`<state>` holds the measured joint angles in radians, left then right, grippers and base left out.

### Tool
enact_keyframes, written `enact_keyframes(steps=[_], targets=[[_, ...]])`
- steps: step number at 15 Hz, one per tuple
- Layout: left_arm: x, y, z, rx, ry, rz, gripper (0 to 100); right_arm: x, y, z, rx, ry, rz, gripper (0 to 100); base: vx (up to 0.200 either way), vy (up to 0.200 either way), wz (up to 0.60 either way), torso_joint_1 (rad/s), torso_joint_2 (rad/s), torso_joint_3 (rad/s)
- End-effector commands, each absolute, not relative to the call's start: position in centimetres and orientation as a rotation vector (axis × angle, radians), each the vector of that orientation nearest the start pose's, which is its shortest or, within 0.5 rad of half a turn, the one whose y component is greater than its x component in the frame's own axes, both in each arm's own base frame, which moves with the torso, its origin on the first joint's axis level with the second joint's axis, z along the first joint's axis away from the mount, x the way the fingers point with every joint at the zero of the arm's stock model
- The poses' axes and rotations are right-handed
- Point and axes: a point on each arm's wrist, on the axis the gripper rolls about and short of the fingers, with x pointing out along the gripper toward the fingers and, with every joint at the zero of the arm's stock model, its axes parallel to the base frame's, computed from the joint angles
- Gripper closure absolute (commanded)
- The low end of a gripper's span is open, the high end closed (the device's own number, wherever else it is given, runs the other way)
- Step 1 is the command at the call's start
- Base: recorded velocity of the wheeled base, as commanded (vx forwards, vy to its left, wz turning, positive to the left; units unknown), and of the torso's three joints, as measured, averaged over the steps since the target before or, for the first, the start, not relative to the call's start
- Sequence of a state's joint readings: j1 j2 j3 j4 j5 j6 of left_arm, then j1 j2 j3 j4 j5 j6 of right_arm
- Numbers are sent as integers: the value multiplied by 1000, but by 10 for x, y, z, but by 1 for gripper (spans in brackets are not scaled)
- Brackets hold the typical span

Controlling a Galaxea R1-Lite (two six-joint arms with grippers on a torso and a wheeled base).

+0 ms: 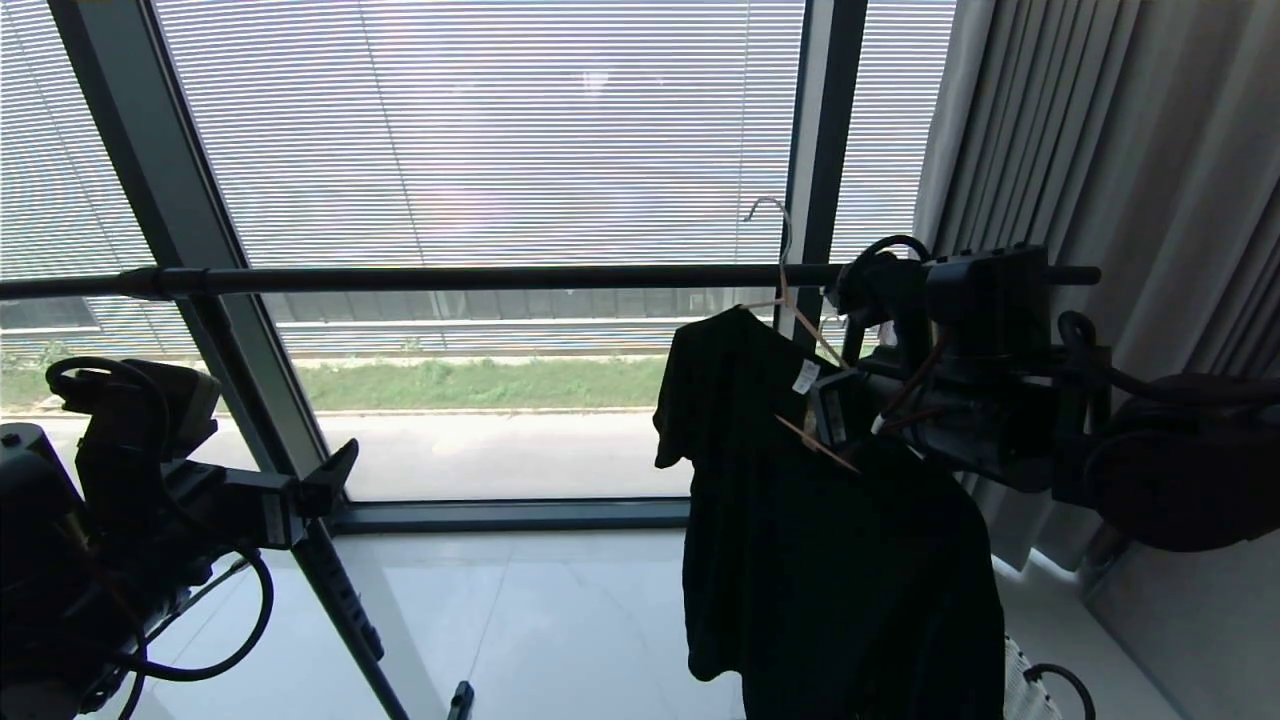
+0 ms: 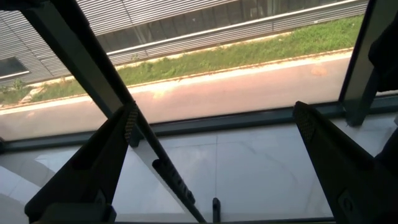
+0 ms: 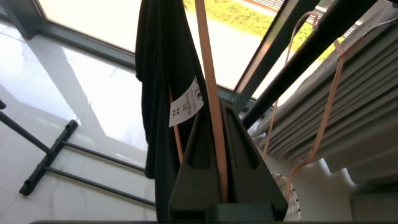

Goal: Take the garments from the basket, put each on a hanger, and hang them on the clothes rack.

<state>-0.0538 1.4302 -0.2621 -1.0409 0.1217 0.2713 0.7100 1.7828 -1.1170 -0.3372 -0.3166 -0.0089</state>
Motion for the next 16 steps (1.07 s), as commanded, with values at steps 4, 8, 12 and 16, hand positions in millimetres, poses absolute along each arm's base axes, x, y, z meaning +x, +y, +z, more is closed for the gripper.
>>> enact_keyframes(steps=[4, 8, 12, 16], targets=[[198, -8, 153, 279, 137, 50, 0, 261, 223, 211, -175, 288, 412, 100, 0, 0, 0, 0, 0, 0], [198, -8, 154, 279, 132, 50, 0, 279, 227, 193, -194, 332, 388, 100, 0, 0, 0, 0, 0, 0], [197, -8, 154, 279, 130, 49, 0, 286, 234, 181, -209, 359, 390, 100, 0, 0, 0, 0, 0, 0], [197, -8, 154, 279, 132, 47, 0, 283, 236, 180, -214, 363, 399, 100, 0, 0, 0, 0, 0, 0]])
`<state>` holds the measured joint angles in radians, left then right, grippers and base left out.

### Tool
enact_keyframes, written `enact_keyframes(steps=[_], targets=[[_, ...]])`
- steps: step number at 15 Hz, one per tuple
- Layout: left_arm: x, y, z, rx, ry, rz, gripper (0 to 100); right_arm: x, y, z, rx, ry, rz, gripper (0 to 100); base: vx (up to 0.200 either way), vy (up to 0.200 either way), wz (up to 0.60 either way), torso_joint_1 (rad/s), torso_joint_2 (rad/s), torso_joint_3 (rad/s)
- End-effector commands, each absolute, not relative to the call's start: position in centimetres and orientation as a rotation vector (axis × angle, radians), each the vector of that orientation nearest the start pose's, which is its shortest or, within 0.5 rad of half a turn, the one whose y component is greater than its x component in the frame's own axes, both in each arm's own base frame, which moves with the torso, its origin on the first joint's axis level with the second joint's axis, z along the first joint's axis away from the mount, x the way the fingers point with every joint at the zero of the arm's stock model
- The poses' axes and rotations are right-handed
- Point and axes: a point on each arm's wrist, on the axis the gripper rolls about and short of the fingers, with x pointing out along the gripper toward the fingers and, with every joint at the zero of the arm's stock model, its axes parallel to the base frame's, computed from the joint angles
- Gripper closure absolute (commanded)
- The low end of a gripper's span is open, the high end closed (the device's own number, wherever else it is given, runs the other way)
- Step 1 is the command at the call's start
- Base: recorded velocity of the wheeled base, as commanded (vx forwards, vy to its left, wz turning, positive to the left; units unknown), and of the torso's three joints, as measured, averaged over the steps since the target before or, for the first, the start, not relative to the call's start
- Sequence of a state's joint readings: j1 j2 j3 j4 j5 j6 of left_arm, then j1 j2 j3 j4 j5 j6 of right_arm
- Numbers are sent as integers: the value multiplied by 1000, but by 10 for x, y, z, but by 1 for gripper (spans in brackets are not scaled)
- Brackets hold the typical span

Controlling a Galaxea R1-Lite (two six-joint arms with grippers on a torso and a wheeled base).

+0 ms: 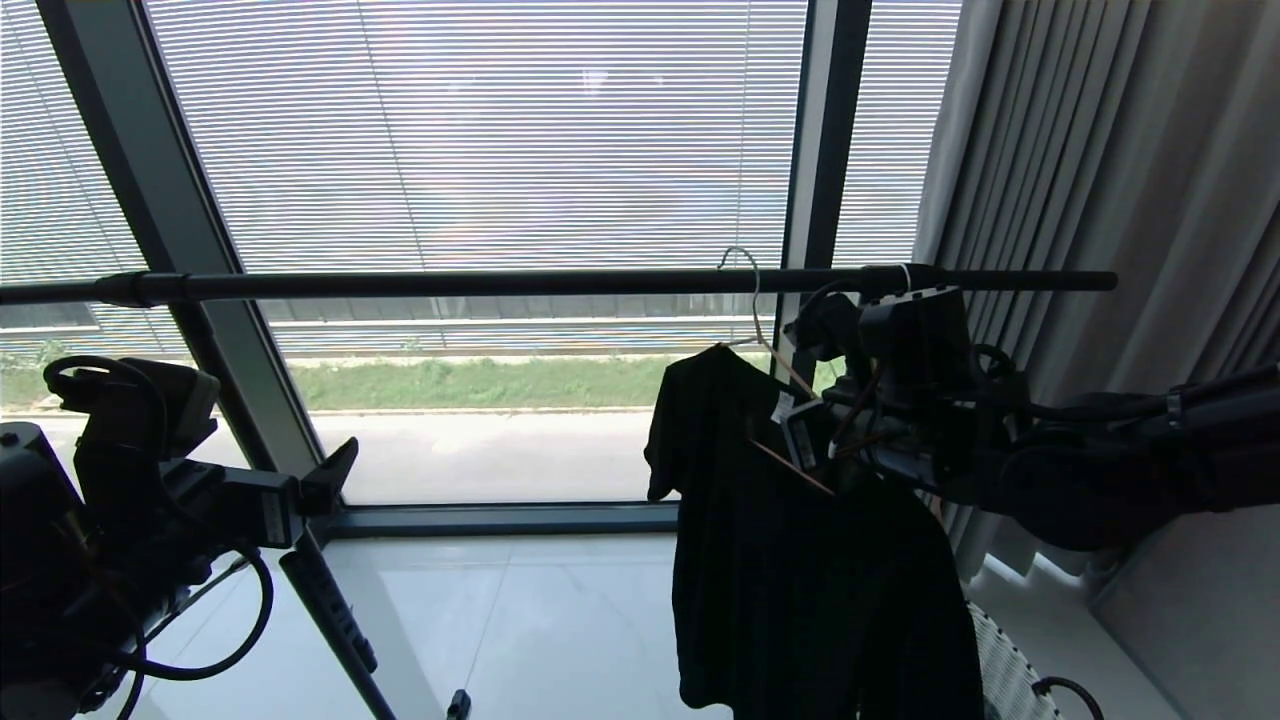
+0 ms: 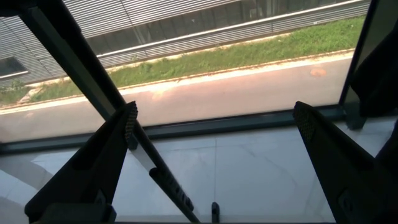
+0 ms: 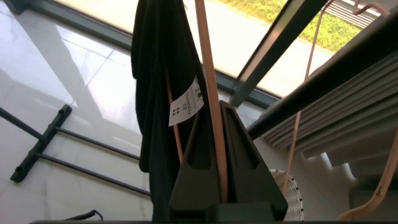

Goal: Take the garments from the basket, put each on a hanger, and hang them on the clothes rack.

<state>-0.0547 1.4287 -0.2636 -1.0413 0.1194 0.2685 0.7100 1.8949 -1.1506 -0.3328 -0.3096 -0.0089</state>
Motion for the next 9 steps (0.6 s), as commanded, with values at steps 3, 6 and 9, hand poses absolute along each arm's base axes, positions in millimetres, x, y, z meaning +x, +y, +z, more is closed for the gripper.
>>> enact_keyframes(steps=[3, 6, 9], targets=[[197, -8, 154, 279, 132, 47, 0, 282, 238, 180, -215, 363, 405, 100, 0, 0, 0, 0, 0, 0], [197, -8, 154, 279, 129, 49, 0, 280, 240, 180, -216, 362, 413, 100, 0, 0, 0, 0, 0, 0], [197, -8, 154, 279, 129, 48, 0, 284, 237, 179, -215, 363, 398, 100, 0, 0, 0, 0, 0, 0]])
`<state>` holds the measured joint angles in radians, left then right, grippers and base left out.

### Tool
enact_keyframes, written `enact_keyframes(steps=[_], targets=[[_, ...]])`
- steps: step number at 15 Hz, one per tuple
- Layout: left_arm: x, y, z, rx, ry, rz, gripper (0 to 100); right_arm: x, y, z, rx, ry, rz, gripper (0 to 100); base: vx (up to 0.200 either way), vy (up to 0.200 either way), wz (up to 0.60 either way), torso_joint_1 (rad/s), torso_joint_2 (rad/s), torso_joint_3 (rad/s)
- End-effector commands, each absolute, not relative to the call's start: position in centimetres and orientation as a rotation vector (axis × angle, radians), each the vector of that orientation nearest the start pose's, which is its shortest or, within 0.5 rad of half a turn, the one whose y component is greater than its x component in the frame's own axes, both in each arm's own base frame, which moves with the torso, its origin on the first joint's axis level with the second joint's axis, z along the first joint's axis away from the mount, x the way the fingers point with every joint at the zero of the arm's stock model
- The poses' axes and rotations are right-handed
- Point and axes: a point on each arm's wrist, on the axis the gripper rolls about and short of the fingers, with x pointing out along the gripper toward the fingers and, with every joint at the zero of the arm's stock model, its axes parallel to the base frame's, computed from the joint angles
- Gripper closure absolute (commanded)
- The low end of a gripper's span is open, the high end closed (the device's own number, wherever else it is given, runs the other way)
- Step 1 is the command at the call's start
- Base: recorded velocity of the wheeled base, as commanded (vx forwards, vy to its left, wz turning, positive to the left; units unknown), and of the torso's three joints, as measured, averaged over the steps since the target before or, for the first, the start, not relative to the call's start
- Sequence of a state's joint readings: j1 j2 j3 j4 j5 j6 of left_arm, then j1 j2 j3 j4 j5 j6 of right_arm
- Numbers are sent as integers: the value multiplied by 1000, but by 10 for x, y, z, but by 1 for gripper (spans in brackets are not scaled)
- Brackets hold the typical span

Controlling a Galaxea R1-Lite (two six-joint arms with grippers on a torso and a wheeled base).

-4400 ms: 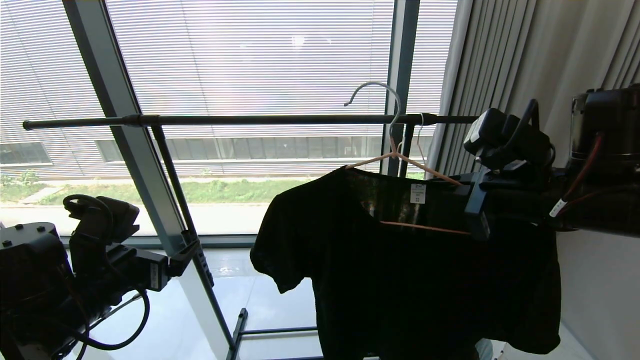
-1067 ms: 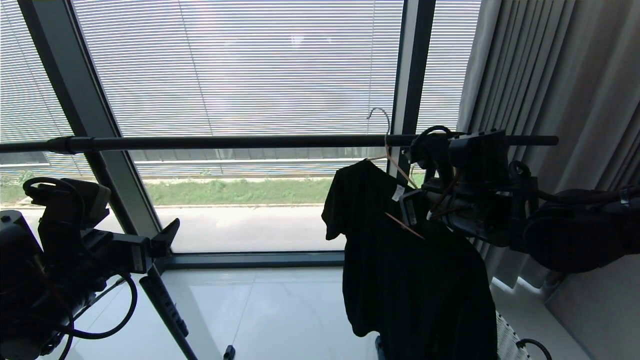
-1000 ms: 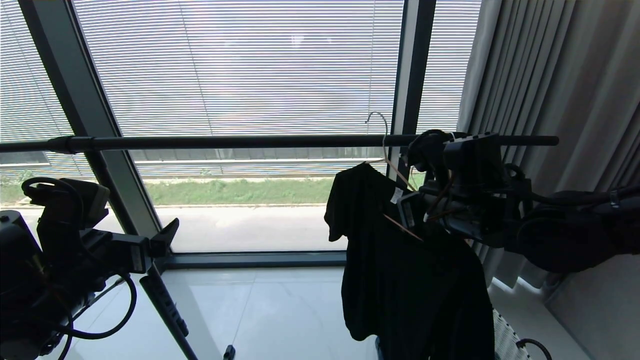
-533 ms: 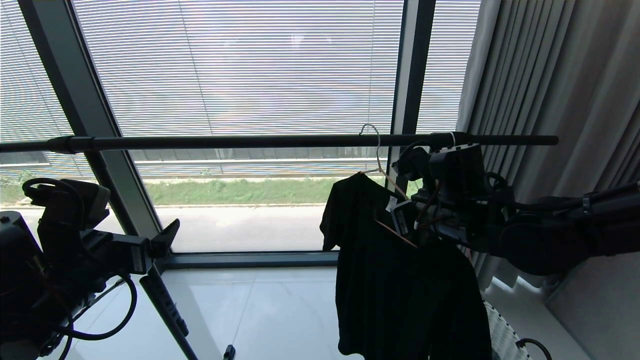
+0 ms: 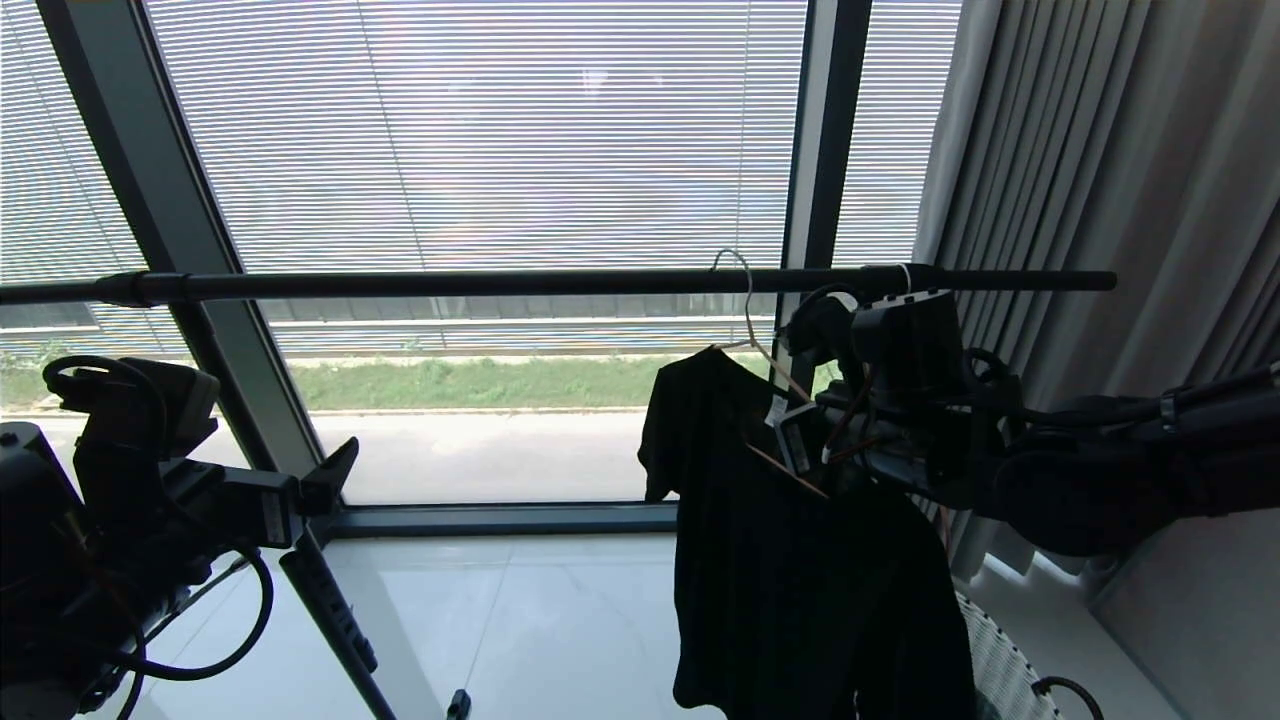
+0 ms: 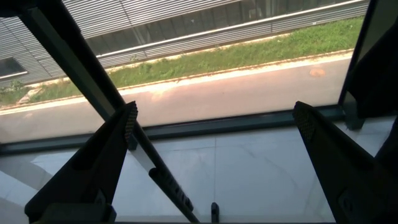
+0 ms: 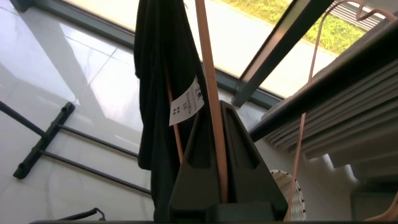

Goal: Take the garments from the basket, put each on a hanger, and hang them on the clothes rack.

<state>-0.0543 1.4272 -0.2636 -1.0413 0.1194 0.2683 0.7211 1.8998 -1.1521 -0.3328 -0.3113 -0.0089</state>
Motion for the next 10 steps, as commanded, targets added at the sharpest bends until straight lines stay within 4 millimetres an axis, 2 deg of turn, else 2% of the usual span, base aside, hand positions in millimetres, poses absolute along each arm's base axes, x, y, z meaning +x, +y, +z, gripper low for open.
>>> enact_keyframes(steps=[1, 4, 10], targets=[[197, -8, 154, 279, 129, 49, 0, 287, 234, 178, -214, 366, 384, 100, 0, 0, 0, 0, 0, 0], [197, -8, 154, 280, 129, 49, 0, 295, 227, 174, -214, 379, 355, 100, 0, 0, 0, 0, 0, 0], [197, -8, 154, 281, 127, 49, 0, 297, 226, 172, -216, 384, 351, 100, 0, 0, 0, 0, 0, 0]])
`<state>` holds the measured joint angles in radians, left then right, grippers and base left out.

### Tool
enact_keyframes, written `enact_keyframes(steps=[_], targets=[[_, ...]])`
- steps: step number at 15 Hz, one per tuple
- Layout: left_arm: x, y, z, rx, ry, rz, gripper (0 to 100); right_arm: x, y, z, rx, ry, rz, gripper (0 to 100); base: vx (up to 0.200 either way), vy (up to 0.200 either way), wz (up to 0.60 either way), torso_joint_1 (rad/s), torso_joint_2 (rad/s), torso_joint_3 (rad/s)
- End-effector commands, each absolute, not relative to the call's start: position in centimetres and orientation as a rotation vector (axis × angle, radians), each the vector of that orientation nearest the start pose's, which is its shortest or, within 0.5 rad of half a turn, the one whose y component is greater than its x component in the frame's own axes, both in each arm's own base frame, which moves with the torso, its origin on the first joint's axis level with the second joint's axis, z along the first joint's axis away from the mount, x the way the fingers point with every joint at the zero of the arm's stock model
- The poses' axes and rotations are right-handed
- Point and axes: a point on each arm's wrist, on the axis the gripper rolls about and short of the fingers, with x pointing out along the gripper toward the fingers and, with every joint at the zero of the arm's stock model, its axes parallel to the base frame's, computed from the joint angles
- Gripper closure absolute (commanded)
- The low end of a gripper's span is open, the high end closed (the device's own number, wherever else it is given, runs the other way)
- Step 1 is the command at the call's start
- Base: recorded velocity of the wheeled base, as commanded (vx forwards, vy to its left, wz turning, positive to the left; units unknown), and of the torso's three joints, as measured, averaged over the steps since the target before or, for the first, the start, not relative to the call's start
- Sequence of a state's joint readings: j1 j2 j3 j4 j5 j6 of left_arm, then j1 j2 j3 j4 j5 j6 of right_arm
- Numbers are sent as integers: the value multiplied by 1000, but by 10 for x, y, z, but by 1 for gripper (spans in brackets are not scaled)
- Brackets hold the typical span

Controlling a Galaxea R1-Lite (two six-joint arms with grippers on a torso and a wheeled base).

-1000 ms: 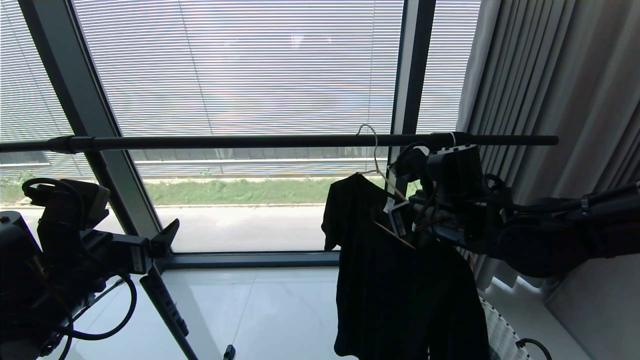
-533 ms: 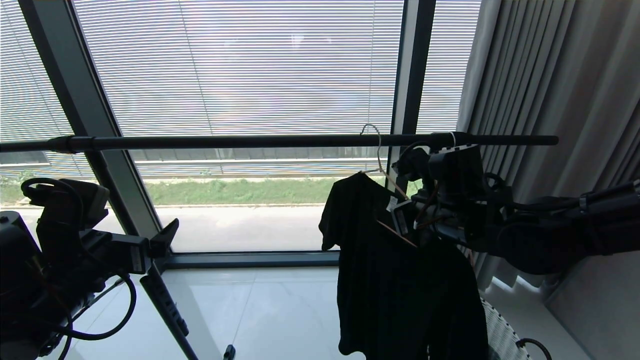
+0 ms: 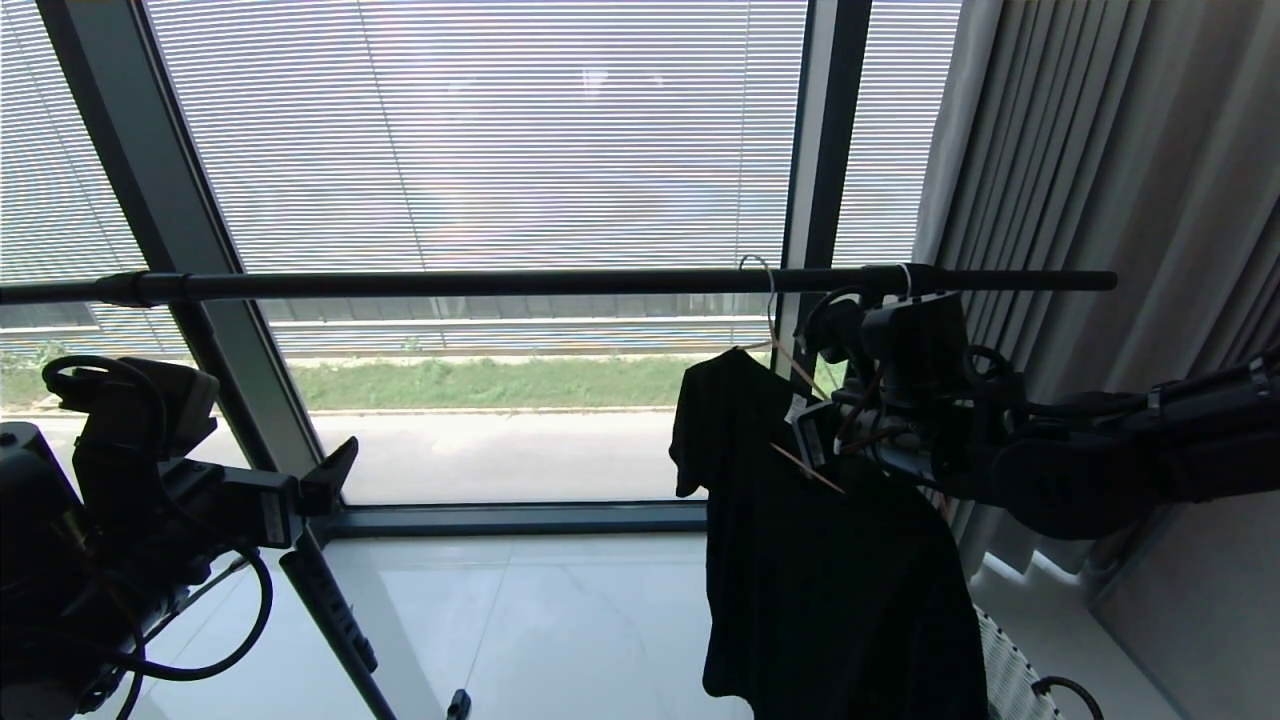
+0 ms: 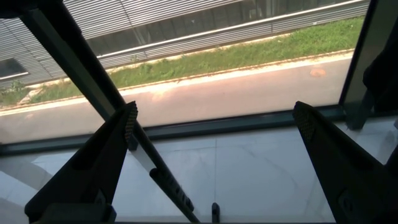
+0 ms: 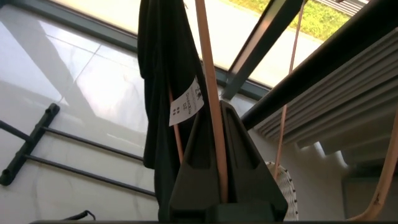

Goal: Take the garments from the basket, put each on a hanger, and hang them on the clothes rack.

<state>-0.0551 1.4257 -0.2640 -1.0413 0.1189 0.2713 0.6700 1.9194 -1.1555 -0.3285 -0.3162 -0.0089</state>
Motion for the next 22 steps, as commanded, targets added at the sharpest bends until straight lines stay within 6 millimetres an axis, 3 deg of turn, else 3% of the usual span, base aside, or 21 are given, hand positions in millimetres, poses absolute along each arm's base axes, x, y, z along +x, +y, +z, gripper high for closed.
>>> enact_keyframes(steps=[1, 2, 8, 14, 22], targets=[[197, -8, 154, 281, 127, 49, 0, 296, 226, 172, -219, 390, 350, 100, 0, 0, 0, 0, 0, 0], [197, -8, 154, 281, 127, 49, 0, 296, 226, 172, -223, 396, 350, 0, 0, 0, 0, 0, 0, 0], [197, -7, 154, 283, 132, 56, 0, 271, 205, 199, -309, 453, 355, 0, 0, 0, 0, 0, 0, 0], [197, -7, 154, 283, 134, 59, 0, 270, 192, 216, -376, 394, 346, 0, 0, 0, 0, 0, 0, 0], [198, -6, 153, 283, 136, 62, 0, 269, 188, 220, -367, 384, 331, 0, -200, 0, 0, 2, 1, 2]])
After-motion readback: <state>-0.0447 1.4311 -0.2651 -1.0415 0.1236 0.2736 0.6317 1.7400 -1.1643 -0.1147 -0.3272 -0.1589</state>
